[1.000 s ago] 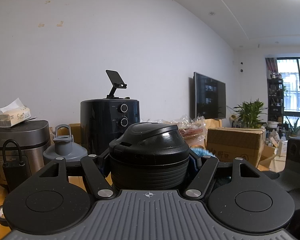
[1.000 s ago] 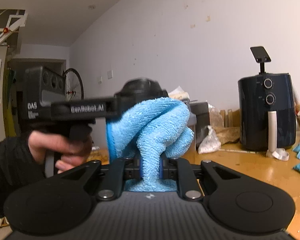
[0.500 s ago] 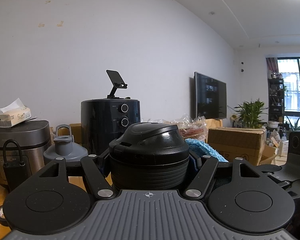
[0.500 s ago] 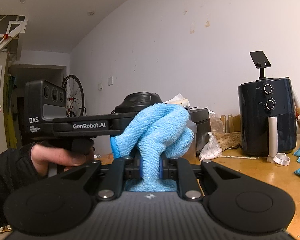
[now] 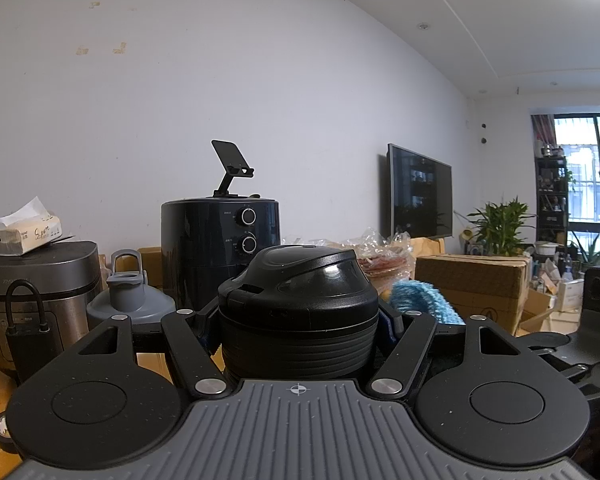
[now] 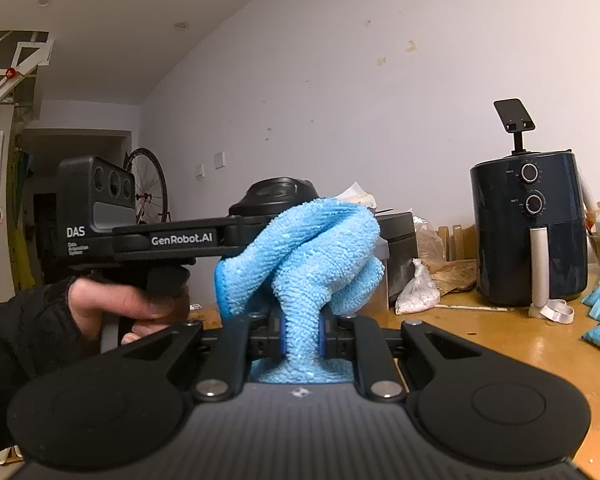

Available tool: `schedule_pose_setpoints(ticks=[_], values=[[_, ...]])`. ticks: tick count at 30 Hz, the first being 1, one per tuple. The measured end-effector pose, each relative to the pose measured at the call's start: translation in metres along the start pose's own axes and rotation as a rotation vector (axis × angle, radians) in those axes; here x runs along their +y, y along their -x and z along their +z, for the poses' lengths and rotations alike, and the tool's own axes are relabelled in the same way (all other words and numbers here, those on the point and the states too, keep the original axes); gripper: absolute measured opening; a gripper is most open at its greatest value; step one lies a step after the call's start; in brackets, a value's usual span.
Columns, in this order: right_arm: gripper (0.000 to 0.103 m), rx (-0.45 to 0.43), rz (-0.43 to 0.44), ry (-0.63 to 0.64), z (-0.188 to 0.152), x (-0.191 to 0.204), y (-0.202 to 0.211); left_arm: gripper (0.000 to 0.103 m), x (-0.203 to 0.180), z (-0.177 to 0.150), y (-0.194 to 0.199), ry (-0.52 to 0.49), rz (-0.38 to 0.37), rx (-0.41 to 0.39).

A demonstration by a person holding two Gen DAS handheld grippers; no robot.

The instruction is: Clean container

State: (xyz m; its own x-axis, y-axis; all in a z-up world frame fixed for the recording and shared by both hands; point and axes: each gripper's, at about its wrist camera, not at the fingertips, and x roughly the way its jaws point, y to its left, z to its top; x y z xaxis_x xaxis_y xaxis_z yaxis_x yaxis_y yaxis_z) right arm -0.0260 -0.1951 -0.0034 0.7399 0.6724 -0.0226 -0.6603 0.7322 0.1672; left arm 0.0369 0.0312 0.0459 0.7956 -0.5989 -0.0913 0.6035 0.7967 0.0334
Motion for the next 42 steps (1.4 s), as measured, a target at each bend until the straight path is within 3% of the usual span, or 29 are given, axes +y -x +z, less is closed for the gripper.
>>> schedule_pose_setpoints(ticks=[26,42], values=[[0.008,-0.001,-0.050,-0.019,-0.012,-0.007,0.062,0.068,-0.001,0.000,0.002,0.001,0.001,0.004],[0.008,0.014,-0.067,-0.027,-0.019,-0.010,0.069,0.068,-0.002,0.000,0.001,-0.005,0.001,-0.004]])
